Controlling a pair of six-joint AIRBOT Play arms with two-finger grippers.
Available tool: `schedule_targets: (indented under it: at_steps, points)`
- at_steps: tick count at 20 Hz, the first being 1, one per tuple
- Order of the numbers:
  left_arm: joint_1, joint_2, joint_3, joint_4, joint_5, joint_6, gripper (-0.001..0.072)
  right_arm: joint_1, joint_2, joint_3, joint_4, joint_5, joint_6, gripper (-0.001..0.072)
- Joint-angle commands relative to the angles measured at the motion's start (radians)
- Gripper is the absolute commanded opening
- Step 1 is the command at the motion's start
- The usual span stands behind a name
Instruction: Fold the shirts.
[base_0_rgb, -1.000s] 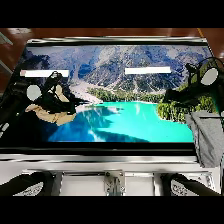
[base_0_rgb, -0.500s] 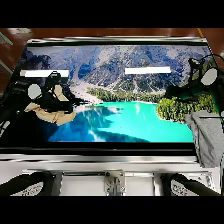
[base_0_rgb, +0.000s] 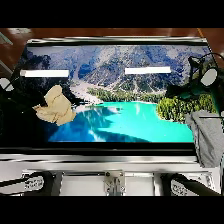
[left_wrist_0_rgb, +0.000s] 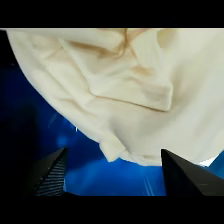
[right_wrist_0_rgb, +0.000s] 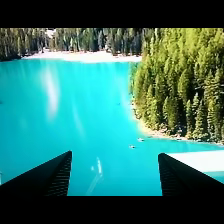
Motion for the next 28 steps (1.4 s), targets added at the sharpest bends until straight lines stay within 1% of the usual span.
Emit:
schedule_targets:
  at_steps: [1,3,4,6,8,9,10,11,14,16,18,20,22,23,24,26,28]
  points:
    - [0.054,-0.093,0.003,-0.108,0.056,0.013,0.0704,0.0,-0.001,0.0,0.035,0.0,-0.009,0.066]
    - [0.026,-0.143,0.003,-0.165,0.128,0.013,0.0704,0.0,-0.001,0.0,0.061,0.0,-0.024,0.0661]
    - [0.01,-0.167,0.003,-0.171,0.148,0.012,0.0704,0.0,-0.001,0.0,0.071,0.004,-0.027,0.0661]
    - [-0.014,-0.217,0.003,-0.171,0.154,0.01,0.0703,0.0,-0.001,0.0,0.085,0.019,-0.028,0.066]
    - [-0.02,-0.248,0.003,-0.172,0.139,-0.014,0.0691,0.0,-0.001,0.0,0.09,0.042,-0.029,0.0661]
    - [-0.02,-0.249,0.005,-0.172,0.12,-0.014,0.0481,0.0,-0.001,0.0,0.089,0.05,-0.029,0.0661]
    - [-0.02,-0.248,0.016,-0.171,0.089,-0.002,0.0159,0.0,-0.001,0.0,0.089,0.057,-0.029,0.0661]
    - [-0.021,-0.245,0.04,-0.179,0.043,0.05,0.0042,0.0,-0.001,0.0,0.093,0.062,-0.029,0.066]
    - [-0.045,-0.191,0.173,-0.22,-0.072,0.185,0.0041,0.0,-0.001,0.0,0.095,0.075,-0.03,0.066]
    - [-0.101,-0.074,0.283,-0.22,-0.068,0.23,0.0041,0.0,0.003,0.001,0.103,0.08,-0.031,0.066]
    - [-0.181,0.08,0.39,-0.237,-0.037,0.267,0.0042,0.0,0.032,0.002,0.131,0.078,-0.047,0.066]
    - [-0.28,0.248,0.466,-0.261,0.048,0.264,0.0041,0.0,0.096,0.002,0.149,0.07,-0.059,0.066]
    - [-0.401,0.38,0.472,-0.275,0.225,0.202,0.0041,0.0,0.187,0.002,0.148,0.046,-0.06,0.066]
    - [-0.466,0.412,0.472,-0.274,0.283,0.163,0.0041,0.0,0.239,0.002,0.148,0.033,-0.06,0.066]
    - [-0.531,0.423,0.472,-0.274,0.311,0.142,0.0041,0.0,0.287,0.002,0.153,0.024,-0.06,0.066]
    - [-0.658,0.402,0.452,-0.271,0.312,0.142,0.0042,0.0,0.38,0.002,0.155,0.025,-0.06,0.066]
    - [-0.755,0.358,0.384,-0.271,0.314,0.142,0.0042,0.0,0.45,0.002,0.156,0.041,-0.059,0.0659]
